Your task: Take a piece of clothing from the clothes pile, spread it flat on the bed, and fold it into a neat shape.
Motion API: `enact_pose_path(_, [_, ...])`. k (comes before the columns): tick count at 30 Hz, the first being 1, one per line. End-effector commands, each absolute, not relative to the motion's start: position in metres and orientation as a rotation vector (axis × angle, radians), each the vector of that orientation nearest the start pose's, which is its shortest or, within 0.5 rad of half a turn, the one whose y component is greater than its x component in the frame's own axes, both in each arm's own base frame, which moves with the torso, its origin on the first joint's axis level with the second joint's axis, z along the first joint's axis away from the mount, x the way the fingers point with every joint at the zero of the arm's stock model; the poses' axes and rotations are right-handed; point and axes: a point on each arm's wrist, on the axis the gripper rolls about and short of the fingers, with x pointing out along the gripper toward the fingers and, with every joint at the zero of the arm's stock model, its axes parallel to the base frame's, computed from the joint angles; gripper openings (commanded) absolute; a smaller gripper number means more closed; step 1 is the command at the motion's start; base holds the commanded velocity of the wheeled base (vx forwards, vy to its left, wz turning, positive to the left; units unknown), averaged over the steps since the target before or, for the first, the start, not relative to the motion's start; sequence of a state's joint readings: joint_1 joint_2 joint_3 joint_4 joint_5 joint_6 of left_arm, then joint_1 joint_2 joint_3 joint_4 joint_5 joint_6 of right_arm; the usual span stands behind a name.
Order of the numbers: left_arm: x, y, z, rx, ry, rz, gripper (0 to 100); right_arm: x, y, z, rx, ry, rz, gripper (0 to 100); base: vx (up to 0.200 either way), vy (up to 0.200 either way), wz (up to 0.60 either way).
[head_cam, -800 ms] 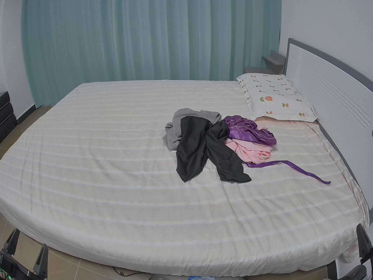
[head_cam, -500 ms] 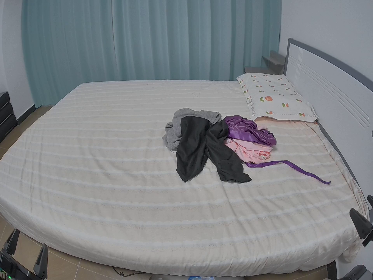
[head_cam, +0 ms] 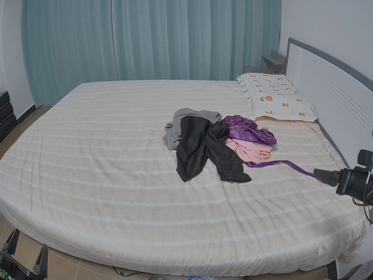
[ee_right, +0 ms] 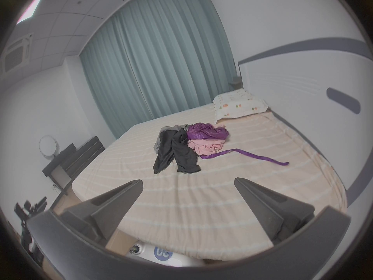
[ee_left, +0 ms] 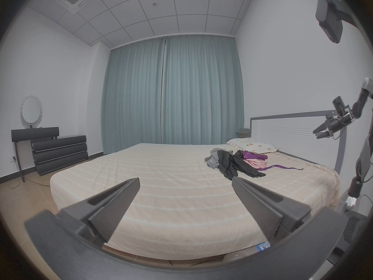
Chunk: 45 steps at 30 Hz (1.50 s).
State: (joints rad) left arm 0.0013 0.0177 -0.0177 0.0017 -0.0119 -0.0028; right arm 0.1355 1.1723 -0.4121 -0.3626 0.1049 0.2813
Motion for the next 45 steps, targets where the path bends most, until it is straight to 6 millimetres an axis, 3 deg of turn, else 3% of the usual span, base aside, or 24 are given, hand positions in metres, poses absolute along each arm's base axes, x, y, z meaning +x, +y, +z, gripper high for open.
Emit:
enact_pose_path(1, [-0.022,0.000,0.075,-0.003,0.006,-0.011,100,0.354,0.088,0.062,0.457,0.680,0.115,100,0.000,0.000,0.00])
enact_pose_path(10, [-0.022,0.000,0.075,-0.003,0.006,-0.011,100,0.402,0.112,0.002,0.491,0.732,0.058,100,0.000,0.000,0.00])
enact_pose_path(17, [-0.022,0.000,0.075,-0.003,0.006,-0.011,100,0.425,0.119,-0.042,0.528,0.761,-0.008,100,0.000,0.000,0.00])
enact_pose_path(30, [-0.022,0.000,0.075,-0.003,0.006,-0.011,100,0.450,0.115,-0.051,0.569,0.766,-0.024,100,0.000,0.000,0.00])
enact_pose_path(45, [-0.022,0.000,0.075,-0.003,0.006,-0.011,100,0.479,0.133,-0.048,0.573,0.762,0.035,100,0.000,0.000,0.00])
